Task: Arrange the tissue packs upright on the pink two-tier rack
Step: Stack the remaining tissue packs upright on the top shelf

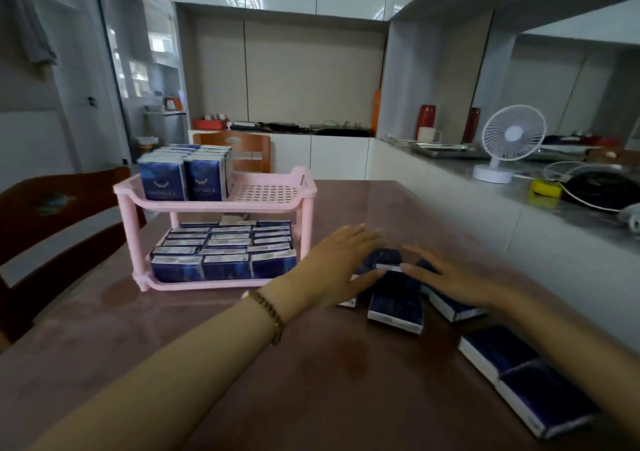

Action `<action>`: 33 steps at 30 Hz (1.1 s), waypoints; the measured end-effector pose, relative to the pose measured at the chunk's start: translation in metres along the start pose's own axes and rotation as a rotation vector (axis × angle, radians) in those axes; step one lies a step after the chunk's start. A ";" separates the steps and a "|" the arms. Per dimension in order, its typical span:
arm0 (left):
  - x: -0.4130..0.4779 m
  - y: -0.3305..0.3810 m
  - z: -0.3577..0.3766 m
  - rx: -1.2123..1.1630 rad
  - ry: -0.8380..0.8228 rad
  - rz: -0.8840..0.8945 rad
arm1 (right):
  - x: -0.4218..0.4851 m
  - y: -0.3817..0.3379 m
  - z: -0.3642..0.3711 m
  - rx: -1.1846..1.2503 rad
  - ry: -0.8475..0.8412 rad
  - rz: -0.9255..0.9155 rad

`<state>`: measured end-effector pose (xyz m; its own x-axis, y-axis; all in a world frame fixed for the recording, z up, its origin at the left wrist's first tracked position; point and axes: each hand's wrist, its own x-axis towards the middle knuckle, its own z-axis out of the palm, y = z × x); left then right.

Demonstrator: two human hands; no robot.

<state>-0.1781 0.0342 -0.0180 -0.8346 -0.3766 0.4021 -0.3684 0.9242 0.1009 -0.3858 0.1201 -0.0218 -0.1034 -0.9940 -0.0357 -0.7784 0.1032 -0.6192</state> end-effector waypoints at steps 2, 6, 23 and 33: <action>0.004 -0.001 0.020 -0.084 -0.056 -0.108 | -0.003 0.006 0.009 0.073 -0.010 0.003; 0.002 -0.005 0.048 -0.165 -0.240 -0.299 | -0.009 0.014 0.031 0.074 0.026 -0.025; -0.107 0.002 0.032 -0.543 0.176 -0.328 | -0.025 -0.012 0.063 -0.029 -0.027 -0.274; -0.105 -0.016 0.008 -0.677 0.113 -0.486 | -0.007 -0.043 0.062 0.146 0.165 -0.210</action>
<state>-0.0882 0.0585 -0.0695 -0.5871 -0.7673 0.2580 -0.3207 0.5131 0.7961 -0.3129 0.1202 -0.0436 -0.0582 -0.9726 0.2250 -0.6971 -0.1217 -0.7065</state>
